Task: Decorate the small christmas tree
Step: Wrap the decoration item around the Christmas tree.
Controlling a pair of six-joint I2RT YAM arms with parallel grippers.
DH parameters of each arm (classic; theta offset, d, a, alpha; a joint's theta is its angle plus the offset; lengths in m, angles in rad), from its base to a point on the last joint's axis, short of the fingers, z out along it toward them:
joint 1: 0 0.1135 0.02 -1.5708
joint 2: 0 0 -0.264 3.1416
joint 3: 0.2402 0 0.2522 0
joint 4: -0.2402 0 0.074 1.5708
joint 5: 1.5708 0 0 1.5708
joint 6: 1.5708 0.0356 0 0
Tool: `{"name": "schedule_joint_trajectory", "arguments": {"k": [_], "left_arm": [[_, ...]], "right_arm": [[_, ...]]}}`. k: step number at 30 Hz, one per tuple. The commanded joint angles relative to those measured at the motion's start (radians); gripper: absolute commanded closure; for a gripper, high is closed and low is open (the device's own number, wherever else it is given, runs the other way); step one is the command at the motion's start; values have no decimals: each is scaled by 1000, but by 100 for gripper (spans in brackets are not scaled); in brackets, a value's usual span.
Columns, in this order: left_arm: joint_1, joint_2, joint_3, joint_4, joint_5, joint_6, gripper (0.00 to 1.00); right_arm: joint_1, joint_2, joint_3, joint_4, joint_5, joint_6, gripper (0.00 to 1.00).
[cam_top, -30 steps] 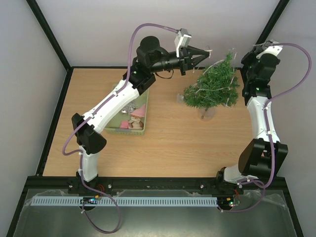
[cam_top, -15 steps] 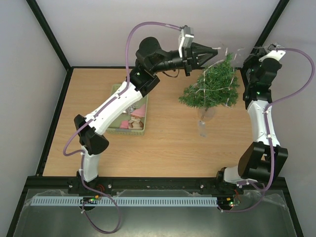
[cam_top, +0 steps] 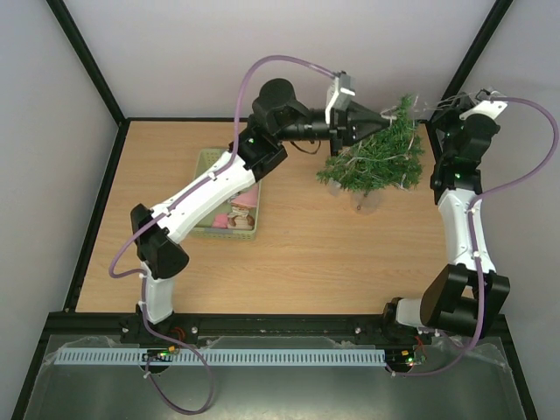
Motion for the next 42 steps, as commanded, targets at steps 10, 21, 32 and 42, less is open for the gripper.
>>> {"name": "schedule_joint_trajectory", "arguments": {"k": [10,21,32,42], "left_arm": [[-66,-110,-65,-43,139,162,98],[-94,-182,-214,-51,230,263,98],[-107,-208,-263,-161,251,423,98],[-111,-225,-298,-307,220,559,98]], "right_arm": [[-6,-120,-143,94,-69,-126,98],[-1,-208,-377,415,-54,-239,98],[46,-169,-453,651,25,-241,98],[166,-109,-532,818,256,-430,98]]}}
